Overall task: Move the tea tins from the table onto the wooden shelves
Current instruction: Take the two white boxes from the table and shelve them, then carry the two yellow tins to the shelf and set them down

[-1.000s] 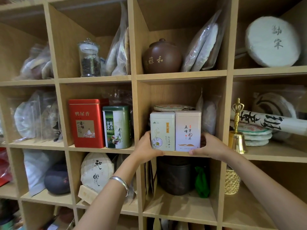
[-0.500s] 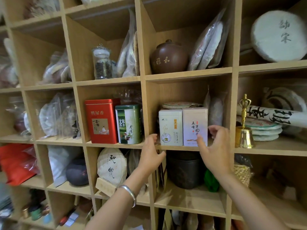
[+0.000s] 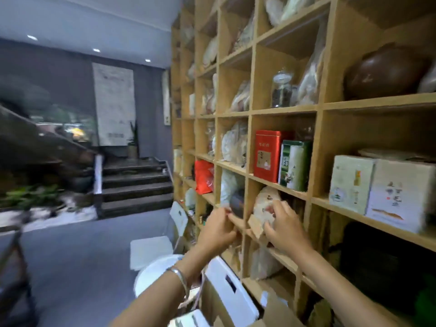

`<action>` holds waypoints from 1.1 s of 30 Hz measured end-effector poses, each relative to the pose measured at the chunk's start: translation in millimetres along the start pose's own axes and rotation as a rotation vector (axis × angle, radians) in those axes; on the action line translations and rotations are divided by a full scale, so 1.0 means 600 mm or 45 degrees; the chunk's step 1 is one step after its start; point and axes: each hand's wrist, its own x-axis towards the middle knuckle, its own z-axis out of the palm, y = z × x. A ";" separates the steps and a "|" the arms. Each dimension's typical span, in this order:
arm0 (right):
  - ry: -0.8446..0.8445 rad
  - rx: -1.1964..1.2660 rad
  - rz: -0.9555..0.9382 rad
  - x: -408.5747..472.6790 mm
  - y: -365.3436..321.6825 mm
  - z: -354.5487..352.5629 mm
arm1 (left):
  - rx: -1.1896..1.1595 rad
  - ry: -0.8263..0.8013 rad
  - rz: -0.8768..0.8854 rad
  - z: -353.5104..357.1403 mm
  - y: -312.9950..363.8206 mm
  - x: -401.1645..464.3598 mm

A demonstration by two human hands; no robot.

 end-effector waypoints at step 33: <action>-1.028 1.221 -1.754 -1.022 -1.593 -0.145 | 1.211 1.055 -1.927 -1.087 0.343 -1.695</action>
